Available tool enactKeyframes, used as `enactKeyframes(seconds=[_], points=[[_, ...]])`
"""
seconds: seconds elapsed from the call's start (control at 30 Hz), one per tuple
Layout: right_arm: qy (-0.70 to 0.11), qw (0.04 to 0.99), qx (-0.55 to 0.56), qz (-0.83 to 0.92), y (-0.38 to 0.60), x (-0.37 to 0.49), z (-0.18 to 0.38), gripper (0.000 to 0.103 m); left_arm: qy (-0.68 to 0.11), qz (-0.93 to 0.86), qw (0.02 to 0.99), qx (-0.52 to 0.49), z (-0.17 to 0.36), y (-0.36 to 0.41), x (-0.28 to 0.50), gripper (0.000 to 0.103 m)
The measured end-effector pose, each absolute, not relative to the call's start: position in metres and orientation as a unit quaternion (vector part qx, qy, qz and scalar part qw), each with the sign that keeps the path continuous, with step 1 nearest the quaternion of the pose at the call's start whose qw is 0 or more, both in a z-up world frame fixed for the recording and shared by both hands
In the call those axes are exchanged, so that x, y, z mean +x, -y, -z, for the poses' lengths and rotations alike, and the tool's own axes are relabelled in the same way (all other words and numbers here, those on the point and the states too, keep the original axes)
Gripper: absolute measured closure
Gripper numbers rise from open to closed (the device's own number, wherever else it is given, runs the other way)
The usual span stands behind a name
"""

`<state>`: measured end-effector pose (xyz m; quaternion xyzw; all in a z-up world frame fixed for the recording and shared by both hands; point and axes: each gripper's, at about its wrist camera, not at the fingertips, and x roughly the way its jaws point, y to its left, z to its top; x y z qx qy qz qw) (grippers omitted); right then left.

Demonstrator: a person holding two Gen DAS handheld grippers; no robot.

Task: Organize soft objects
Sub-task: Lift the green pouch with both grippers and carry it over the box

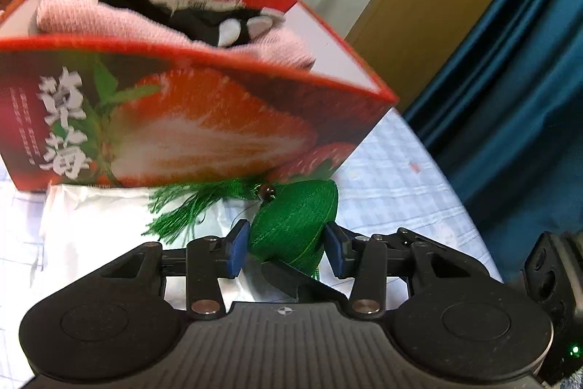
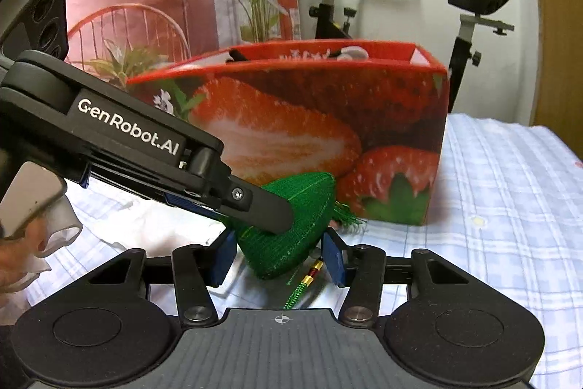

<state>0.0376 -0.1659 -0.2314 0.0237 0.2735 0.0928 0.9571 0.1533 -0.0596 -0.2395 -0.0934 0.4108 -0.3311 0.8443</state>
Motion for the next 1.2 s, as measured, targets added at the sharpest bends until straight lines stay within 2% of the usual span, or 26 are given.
enactKeyframes(seconds=[0.5, 0.73, 0.97, 1.2], points=[[-0.193, 0.973, -0.013, -0.124, 0.164, 0.047, 0.121, 0.056, -0.304, 0.357, 0.869, -0.158, 0.142, 0.030, 0.154, 0.058], [-0.150, 0.978, -0.032, -0.138, 0.159, 0.076, 0.069, 0.055, -0.252, 0.356, 0.889, -0.141, 0.094, 0.028, 0.164, 0.058], [-0.116, 0.980, -0.073, -0.144, 0.154, 0.114, 0.035, 0.055, -0.228, 0.344, 0.902, -0.128, 0.079, 0.036, 0.188, 0.058], [-0.118, 0.981, -0.074, -0.138, 0.167, 0.139, 0.043, 0.055, -0.250, 0.336, 0.901, -0.111, 0.092, 0.053, 0.208, 0.058]])
